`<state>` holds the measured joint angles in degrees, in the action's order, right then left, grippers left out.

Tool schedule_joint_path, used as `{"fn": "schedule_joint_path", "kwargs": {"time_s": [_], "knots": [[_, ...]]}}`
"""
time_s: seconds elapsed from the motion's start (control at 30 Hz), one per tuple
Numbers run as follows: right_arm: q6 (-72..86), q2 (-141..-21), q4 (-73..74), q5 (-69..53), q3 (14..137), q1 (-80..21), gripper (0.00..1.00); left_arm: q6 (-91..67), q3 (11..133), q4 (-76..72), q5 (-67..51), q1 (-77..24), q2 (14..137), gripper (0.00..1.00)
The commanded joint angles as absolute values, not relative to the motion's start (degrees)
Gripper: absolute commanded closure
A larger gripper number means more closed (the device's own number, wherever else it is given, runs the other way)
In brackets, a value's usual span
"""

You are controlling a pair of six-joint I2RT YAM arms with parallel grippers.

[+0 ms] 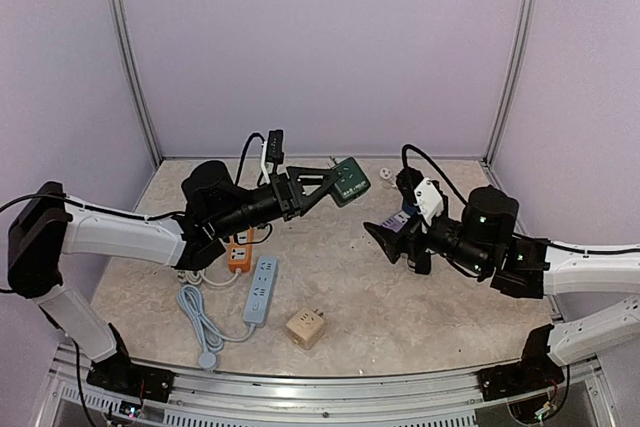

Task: Insert the plug
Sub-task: Pass from the left arm to the right

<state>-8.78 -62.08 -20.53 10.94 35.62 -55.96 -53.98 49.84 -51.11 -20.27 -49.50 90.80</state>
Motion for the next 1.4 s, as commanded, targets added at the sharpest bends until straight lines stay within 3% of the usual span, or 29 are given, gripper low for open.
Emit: {"fn": "schedule_joint_path", "kwargs": {"time_s": [0.0,0.13,0.27,0.67,1.07,1.37], "knots": [[-10.2,-63.8,-33.1,12.1,33.1,-56.5,0.01,-63.9,49.2,-69.1,-16.9,-50.3,96.2,1.00],[-11.4,-65.6,-39.9,11.6,31.9,-57.1,0.03,-73.0,50.9,-79.9,-16.6,-50.9,104.8,1.00],[-13.6,-68.1,-40.5,13.4,33.1,-58.8,0.03,-76.5,53.4,-81.2,-16.1,-51.8,111.3,1.00],[-15.3,-68.9,-41.7,18.3,32.0,-60.8,0.01,-74.1,55.6,-81.2,-15.9,-53.2,110.6,1.00],[-15.9,-70.3,-42.1,19.5,31.9,-60.8,0.17,-74.3,56.9,-81.2,-18.0,-54.1,110.9,1.00],[-17.0,-71.8,-43.6,21.5,31.3,-60.9,0.14,-74.1,57.5,-81.3,-18.8,-54.5,109.6,1.00]]}}
